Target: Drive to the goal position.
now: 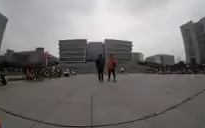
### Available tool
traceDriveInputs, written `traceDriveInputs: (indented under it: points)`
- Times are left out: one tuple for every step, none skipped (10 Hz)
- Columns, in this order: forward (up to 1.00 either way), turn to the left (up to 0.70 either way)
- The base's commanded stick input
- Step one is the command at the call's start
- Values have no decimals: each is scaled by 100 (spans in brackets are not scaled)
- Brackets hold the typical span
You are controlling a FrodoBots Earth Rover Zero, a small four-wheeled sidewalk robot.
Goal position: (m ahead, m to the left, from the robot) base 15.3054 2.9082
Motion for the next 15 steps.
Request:
traceDriveInputs:
  points:
    - [70,-1]
    - [70,-1]
    - [70,-1]
    - [70,-1]
    - [70,-1]
    - [70,-1]
    - [70,-1]
    - [70,-1]
    - [70,-1]
    - [70,-1]
    - [70,-1]
    - [70,28]
    - [70,34]
    - [70,34]
    - [70,34]
